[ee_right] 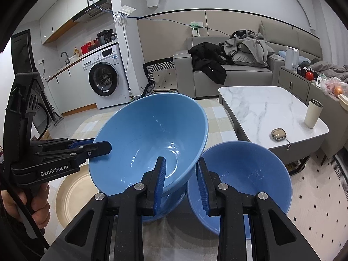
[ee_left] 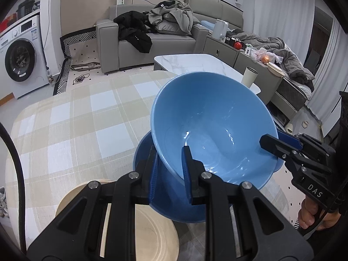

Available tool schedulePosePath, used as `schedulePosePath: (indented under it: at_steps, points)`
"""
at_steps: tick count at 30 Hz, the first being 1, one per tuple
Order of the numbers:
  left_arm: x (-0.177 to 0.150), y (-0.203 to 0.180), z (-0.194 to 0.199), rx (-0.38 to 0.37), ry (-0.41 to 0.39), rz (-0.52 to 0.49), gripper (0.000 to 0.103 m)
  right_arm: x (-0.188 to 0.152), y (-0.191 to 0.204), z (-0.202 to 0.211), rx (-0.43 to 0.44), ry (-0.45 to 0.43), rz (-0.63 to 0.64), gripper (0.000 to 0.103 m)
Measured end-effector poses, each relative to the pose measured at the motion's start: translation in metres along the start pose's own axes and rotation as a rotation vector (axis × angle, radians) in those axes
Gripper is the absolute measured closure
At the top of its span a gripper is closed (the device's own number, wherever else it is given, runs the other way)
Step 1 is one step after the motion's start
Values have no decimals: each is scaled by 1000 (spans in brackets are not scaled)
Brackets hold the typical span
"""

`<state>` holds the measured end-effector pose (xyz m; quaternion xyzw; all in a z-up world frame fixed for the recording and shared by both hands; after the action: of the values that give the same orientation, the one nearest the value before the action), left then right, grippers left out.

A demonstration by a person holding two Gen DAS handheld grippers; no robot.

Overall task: Organize plates and bowls
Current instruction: 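Lower the held blue bowl into the other blue bowl with both tools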

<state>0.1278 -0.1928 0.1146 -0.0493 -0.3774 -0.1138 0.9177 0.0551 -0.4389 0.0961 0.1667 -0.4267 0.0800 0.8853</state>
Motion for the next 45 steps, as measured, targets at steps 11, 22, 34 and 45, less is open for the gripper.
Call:
schedulePosePath:
  at_steps: [11, 22, 34, 45]
  points:
    - [-14, 16, -10, 22, 14, 13, 85, -16, 6, -8, 17, -23, -25, 74]
    - [-25, 26, -26, 54, 32, 21, 85, -21, 6, -29, 16, 13, -19, 74]
    - [-34, 24, -44, 89, 45, 3, 85, -26, 0, -46, -6, 51, -4, 73]
    - [-41, 20, -59, 125, 54, -21, 85, -32, -7, -60, -25, 85, 7, 73]
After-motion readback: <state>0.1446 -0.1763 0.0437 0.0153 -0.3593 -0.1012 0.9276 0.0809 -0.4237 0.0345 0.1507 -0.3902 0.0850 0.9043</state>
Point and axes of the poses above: each gripper's, at about its wrist camera, not at the fingertips, and z roughly against the way its jaws point, y to its left, x to its top, the point moved 2 cm from there along -z, roughly the way its jaws point, and after that the axes turned 12 degrees about x, right-handed, at the moved point
